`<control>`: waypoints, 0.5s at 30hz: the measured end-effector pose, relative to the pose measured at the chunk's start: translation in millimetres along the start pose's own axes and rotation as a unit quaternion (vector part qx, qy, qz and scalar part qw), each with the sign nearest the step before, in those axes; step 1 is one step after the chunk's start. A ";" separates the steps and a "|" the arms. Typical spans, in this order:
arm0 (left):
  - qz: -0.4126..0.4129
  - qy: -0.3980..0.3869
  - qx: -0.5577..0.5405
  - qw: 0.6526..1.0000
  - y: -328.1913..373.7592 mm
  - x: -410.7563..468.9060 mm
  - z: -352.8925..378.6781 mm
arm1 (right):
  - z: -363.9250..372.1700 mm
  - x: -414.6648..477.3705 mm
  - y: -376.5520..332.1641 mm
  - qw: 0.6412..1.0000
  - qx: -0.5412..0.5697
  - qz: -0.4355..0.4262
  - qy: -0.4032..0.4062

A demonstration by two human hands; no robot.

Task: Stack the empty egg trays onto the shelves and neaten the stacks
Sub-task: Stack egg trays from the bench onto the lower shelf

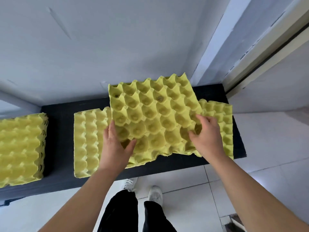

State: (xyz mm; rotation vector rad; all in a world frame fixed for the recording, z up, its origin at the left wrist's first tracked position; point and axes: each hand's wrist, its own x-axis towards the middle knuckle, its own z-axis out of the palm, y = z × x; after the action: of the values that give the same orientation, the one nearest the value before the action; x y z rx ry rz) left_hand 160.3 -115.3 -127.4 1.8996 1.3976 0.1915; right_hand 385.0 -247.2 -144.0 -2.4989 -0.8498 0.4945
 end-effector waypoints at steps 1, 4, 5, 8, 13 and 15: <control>0.000 0.011 -0.004 1.000 3.8 -8.7 -13.5 | -9.3 -4.3 -12.6 1.000 -0.012 -0.012 0.002; -0.002 0.044 -0.024 0.999 12.9 -35.1 -56.9 | -36.0 -19.9 -54.1 0.998 -0.037 -0.050 0.012; 0.000 0.057 -0.030 0.998 14.5 -43.7 -73.0 | -44.1 -25.3 -69.5 0.997 -0.042 -0.065 0.017; 0.013 0.109 -0.045 0.993 14.7 -68.7 -123.1 | -62.5 -42.3 -118.3 0.994 -0.042 -0.103 0.022; -0.019 0.200 -0.066 0.977 -5.5 -111.7 -206.5 | -76.0 -80.0 -213.6 0.983 -0.018 -0.180 0.032; -0.033 0.234 -0.072 0.969 -20.6 -130.4 -237.6 | -76.0 -99.4 -254.0 0.977 -0.018 -0.211 0.033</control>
State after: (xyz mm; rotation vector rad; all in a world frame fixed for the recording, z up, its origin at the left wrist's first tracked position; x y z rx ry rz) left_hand -31.0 -112.3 65.7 1.7509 1.6956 0.7270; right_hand 224.8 -153.8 70.0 -2.2568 -1.3273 0.2500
